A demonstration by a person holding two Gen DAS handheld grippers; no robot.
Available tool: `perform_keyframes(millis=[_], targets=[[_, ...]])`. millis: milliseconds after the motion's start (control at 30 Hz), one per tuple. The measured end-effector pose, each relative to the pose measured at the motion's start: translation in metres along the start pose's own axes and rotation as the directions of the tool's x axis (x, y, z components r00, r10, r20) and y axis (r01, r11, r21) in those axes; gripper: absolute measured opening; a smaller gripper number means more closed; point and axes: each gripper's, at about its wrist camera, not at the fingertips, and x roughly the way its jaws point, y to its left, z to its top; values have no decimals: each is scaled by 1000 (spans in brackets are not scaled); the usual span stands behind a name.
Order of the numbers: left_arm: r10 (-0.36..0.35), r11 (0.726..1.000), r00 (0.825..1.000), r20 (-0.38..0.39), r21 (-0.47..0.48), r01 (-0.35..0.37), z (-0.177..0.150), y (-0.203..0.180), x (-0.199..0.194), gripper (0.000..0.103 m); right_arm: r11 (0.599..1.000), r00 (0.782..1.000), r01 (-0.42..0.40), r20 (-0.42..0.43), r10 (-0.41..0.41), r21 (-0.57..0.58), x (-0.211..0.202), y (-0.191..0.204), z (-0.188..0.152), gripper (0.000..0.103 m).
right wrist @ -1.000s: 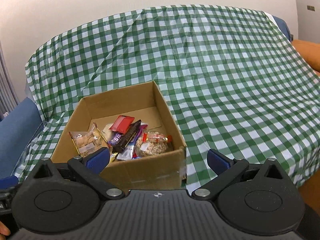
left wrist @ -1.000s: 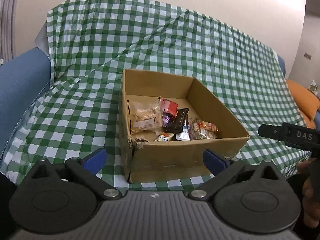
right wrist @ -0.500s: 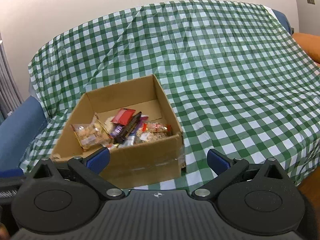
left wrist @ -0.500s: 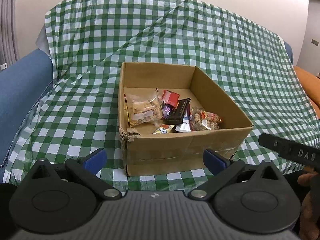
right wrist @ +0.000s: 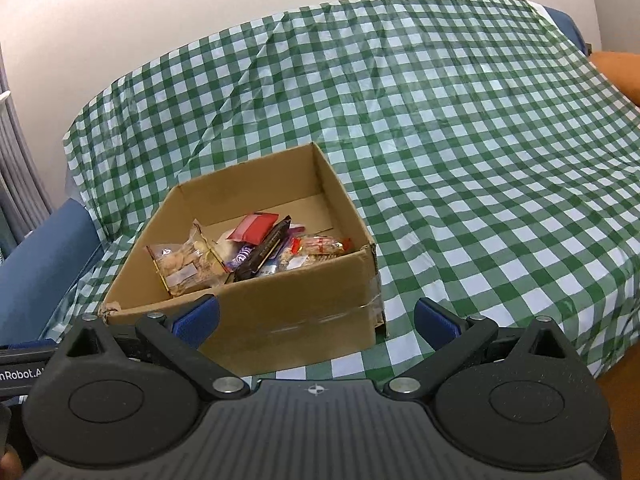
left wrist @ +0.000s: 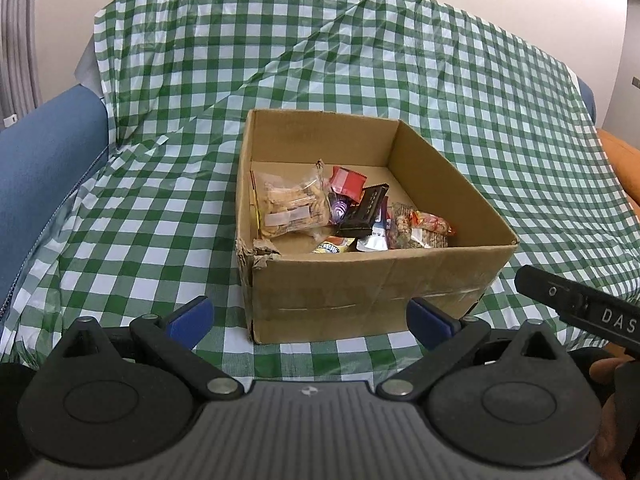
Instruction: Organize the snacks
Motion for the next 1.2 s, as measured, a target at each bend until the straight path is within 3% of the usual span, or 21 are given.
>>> perform_keyframes(millis=[1200], targets=[[3,1000,1000,-14,-5,-3,-2,3,3,103,992,1000,-15,2,15,-122,0,24,-6,102]])
